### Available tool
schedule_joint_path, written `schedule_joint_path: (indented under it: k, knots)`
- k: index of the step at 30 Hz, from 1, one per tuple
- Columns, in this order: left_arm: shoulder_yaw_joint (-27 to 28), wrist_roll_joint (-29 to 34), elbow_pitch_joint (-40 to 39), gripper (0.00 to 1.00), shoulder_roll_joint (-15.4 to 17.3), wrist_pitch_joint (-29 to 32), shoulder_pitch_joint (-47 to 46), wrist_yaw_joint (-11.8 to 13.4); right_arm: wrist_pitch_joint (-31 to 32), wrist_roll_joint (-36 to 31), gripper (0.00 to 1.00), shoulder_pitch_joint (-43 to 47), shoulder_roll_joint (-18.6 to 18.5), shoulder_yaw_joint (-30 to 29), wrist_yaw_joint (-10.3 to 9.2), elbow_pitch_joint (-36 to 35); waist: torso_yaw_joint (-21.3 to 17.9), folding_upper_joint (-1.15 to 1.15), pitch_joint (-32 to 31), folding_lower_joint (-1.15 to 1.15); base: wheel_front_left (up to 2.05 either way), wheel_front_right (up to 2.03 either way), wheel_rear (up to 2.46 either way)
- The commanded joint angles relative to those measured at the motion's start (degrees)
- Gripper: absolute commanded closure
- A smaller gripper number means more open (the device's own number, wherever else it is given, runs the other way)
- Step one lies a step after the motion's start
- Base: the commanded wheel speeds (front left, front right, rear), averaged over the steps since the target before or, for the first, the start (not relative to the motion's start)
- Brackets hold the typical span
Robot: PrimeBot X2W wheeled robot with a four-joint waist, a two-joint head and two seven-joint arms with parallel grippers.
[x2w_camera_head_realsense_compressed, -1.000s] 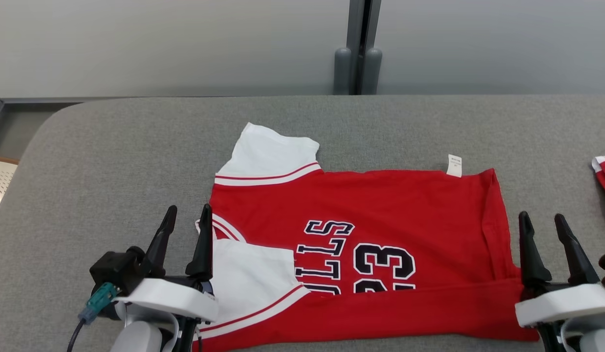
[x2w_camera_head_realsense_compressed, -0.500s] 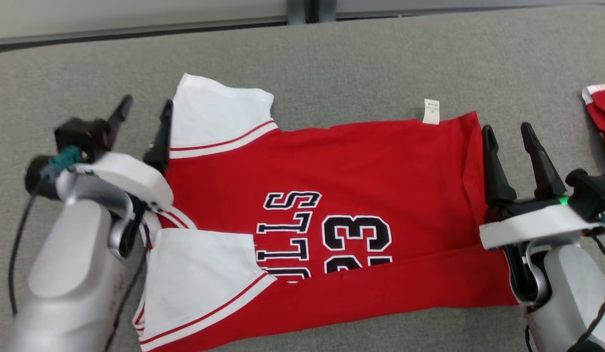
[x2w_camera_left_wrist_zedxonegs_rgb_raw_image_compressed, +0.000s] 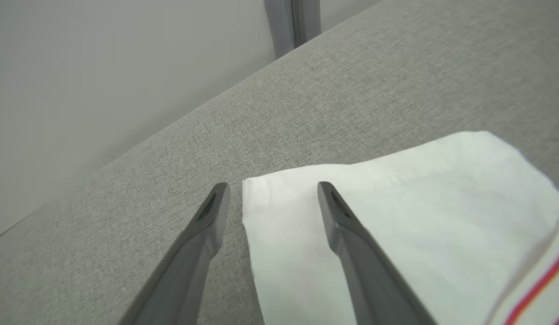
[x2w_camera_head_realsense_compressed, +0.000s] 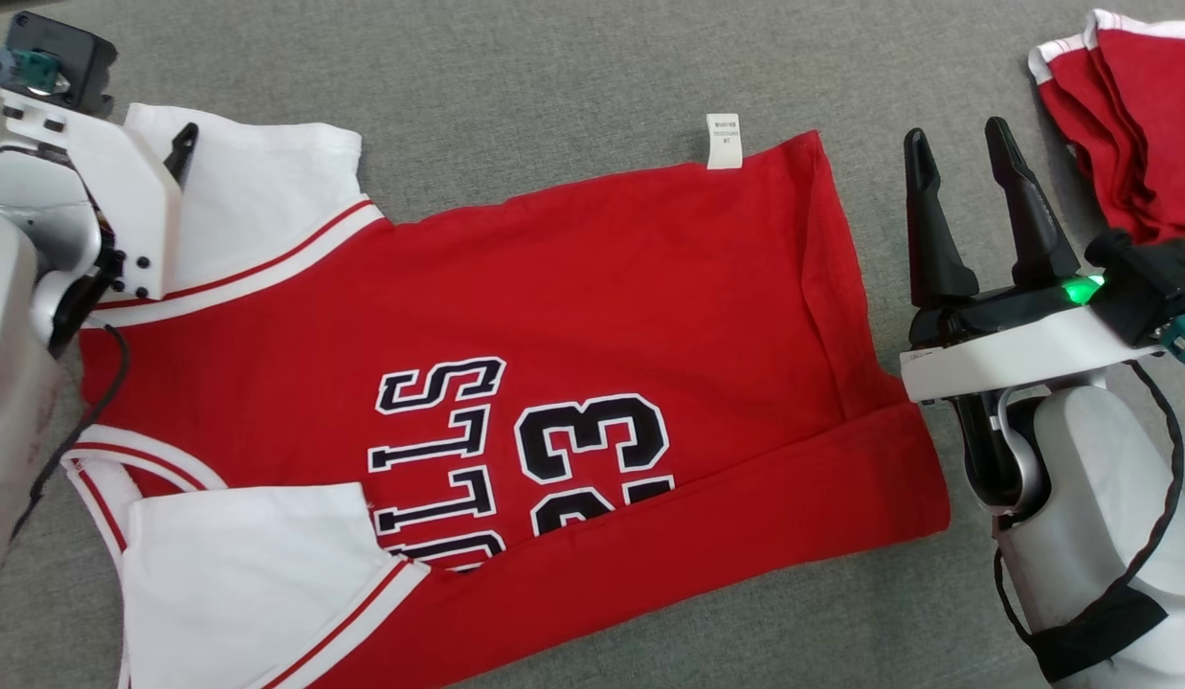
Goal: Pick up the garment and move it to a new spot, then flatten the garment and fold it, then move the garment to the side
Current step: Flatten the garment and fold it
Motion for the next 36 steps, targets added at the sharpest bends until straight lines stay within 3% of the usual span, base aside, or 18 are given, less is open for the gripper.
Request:
schedule_joint_path:
  k: [1,10,19,21,27,36]
  knots:
    - [-1.21,-1.51,-0.05,0.00,1.76,1.07,-1.51,-0.01,-0.41,0.43,0.00,-0.56,0.11,0.21,-0.01,0.08,-1.26,0.00,0.87,0.00,0.00,0.00,0.00]
    - [-9.02,-7.62,2.01,0.00,6.76,6.21,-5.02,-0.02,-0.58,0.20,0.00,-0.87,0.66,-0.03,-0.01,-0.19,-2.34,0.00,2.13,0.00,0.00,0.00,0.00]
    - [-13.40,-11.01,3.51,0.00,6.42,6.28,-5.66,-0.04,-0.59,-0.55,0.00,-1.43,0.58,-0.36,-0.01,-0.02,-2.57,0.00,2.86,0.00,0.00,0.00,0.00]
    - [-14.65,-13.16,2.89,1.00,6.08,6.55,-5.41,-0.07,-0.56,-0.78,0.00,-1.59,0.31,-0.51,-0.01,0.42,-2.47,0.00,2.83,0.00,0.00,0.00,0.00]
    - [-16.64,-17.37,0.88,1.00,6.19,2.64,-6.25,-0.04,0.24,1.09,0.00,-2.68,-1.00,0.15,-0.01,3.85,-0.70,0.00,1.91,0.00,0.00,0.00,0.00]
    - [-19.53,-22.29,-3.32,1.00,3.77,-6.04,-4.86,-0.02,8.49,6.88,0.00,-5.84,-7.43,3.86,-0.01,9.32,6.05,0.00,-0.96,0.00,0.00,0.00,0.00]
